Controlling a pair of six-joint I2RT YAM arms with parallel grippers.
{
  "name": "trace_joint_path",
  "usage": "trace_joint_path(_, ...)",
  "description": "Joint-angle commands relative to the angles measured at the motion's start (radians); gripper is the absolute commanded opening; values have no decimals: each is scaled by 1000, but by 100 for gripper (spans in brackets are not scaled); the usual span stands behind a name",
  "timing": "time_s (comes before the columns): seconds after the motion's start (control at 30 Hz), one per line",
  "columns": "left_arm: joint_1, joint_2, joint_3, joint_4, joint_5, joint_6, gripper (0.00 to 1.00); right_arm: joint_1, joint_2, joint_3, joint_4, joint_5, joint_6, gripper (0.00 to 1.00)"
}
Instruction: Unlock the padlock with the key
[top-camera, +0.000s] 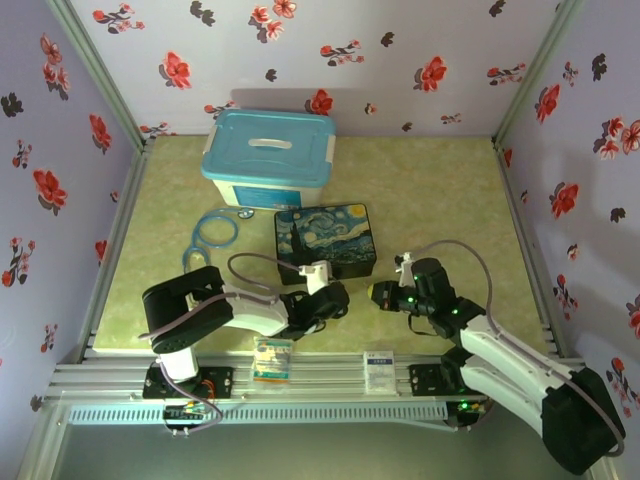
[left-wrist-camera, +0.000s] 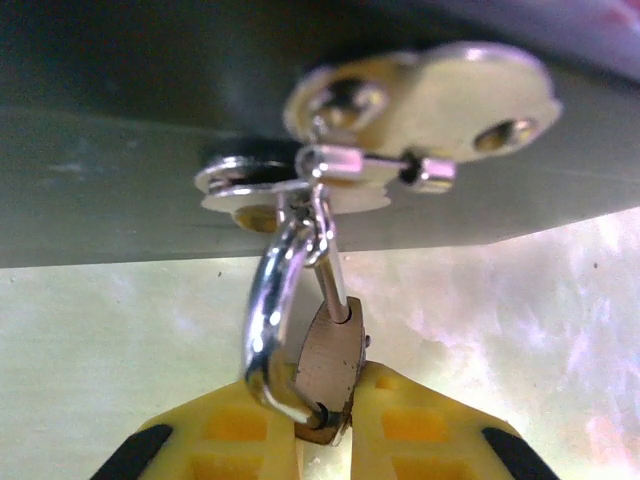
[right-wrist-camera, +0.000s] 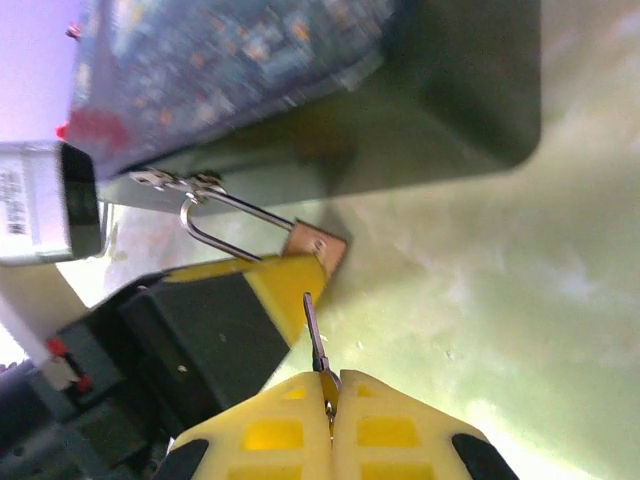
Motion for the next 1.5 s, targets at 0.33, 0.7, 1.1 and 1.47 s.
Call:
trace_joint_path(0.33,25,-136,-96,221,131,-89,0,38,72,-113,243,-205,212,0)
trace_joint_path(0.7,41,-100,-181,505,166,-193,0,9,104,-144,422,-239,309,0)
trace_joint_path(1.1,43,-75,-228,664,163,-240,0,-64,209,-198,647,-294,362,0)
trace_joint_path(1.47,42,-72,-230,693,160,-254,0,-124,260,-182,717,-329,383,0)
